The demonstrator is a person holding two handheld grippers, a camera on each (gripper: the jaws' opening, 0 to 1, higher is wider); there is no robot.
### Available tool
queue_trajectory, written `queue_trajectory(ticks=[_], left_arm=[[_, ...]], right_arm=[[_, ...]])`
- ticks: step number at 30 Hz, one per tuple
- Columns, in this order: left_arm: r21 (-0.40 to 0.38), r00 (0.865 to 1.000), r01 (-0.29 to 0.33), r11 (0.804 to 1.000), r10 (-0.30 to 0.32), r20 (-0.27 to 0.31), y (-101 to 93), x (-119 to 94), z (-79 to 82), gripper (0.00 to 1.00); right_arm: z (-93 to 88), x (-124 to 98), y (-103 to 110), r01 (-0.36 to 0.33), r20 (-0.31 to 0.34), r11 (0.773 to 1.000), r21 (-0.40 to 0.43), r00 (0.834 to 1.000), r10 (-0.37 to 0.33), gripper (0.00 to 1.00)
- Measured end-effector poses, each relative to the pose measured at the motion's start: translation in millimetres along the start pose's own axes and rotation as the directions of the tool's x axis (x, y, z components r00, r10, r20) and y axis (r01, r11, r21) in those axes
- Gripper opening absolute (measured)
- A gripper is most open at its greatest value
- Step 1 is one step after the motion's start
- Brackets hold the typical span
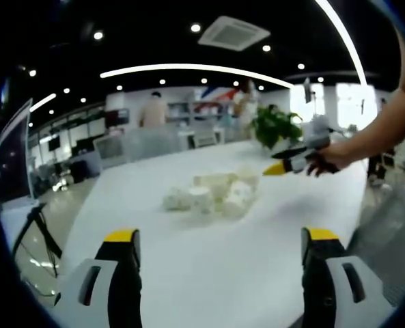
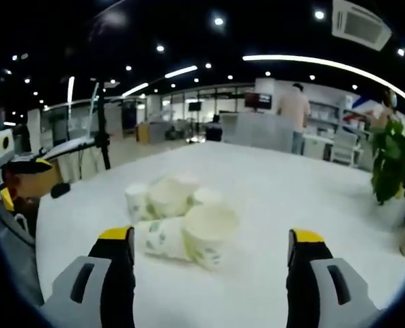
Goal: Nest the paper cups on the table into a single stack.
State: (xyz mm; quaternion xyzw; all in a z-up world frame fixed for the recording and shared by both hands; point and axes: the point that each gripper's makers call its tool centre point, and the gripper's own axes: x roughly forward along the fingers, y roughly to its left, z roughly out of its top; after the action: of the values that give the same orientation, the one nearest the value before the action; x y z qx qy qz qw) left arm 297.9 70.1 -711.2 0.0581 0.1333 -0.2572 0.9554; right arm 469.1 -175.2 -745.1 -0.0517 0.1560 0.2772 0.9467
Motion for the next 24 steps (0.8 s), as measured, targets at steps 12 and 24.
queue_trajectory(ticks=[12, 24], left_arm=[[-0.005, 1.000, -0.004, 1.000, 0.004, -0.006, 3.0, 1.0, -2.1, 0.97], [-0.009, 1.000, -0.009, 1.000, 0.008, -0.009, 4.2, 1.5, -2.7, 0.97]], right_arm=[[-3.8, 31.9, -8.8, -0.002, -0.044, 1.000, -0.002, 0.999, 0.002, 0.81], [-14.3, 46.2, -7.1, -0.017, -0.089, 0.999, 0.032, 0.996, 0.020, 0.65]])
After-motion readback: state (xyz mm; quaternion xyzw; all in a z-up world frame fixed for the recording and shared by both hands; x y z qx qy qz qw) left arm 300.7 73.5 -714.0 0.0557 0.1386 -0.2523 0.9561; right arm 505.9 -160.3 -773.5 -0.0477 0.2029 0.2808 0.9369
